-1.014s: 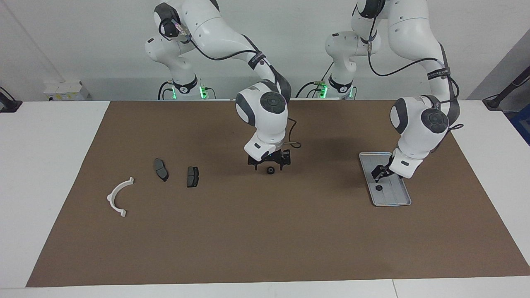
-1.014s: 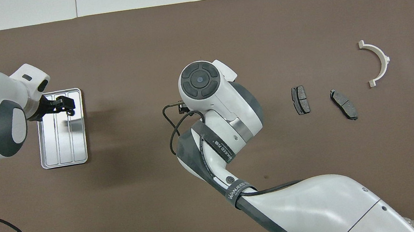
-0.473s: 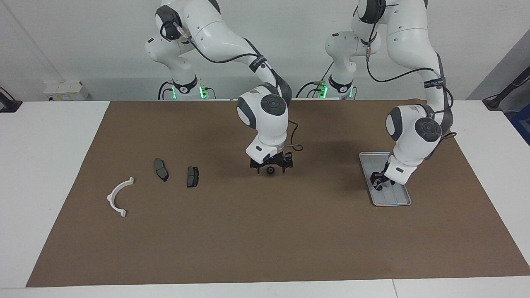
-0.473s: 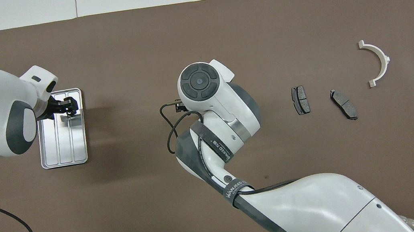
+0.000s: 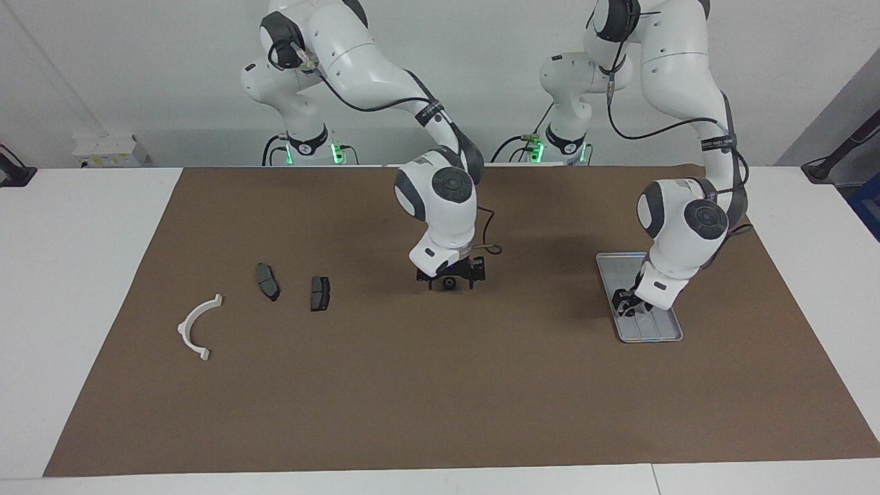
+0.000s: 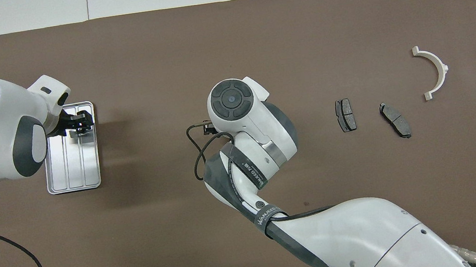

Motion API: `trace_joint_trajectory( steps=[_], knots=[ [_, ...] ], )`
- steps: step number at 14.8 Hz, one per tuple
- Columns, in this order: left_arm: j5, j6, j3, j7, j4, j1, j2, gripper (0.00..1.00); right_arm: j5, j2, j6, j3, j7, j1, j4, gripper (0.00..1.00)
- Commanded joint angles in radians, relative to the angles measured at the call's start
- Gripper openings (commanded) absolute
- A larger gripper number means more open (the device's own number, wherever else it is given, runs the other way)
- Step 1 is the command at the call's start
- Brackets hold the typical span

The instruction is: Place bearing gear from tray to pile

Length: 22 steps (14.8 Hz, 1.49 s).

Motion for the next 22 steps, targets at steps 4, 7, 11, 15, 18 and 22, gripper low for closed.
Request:
trace_joint_trajectory(
  steps=[4,7,11,15,18,22],
  knots=[
    [0.012,0.046,0.000,-0.020,-0.033,0.001,-0.002,0.63,0.030,-0.033,0.014,0.034,0.018,0.002,-0.070,1.00],
    [0.012,0.044,0.000,-0.020,-0.033,-0.001,-0.002,0.56,0.046,-0.037,0.014,0.035,0.024,0.002,-0.076,1.00],
    [0.012,0.043,0.000,-0.020,-0.033,-0.001,-0.002,0.39,0.046,-0.047,0.033,0.035,0.015,0.000,-0.109,1.00],
    [0.012,0.044,0.000,-0.018,-0.028,-0.001,-0.002,0.17,0.046,-0.053,0.081,0.035,0.006,-0.005,-0.147,1.00],
    [0.012,0.034,0.000,-0.018,-0.016,0.001,-0.002,0.11,0.046,-0.054,0.081,0.035,0.013,-0.005,-0.147,0.98],
    [-0.054,-0.075,0.000,-0.020,0.082,-0.002,0.017,0.11,0.046,-0.054,0.078,0.035,0.022,-0.003,-0.147,0.41]
  ],
)
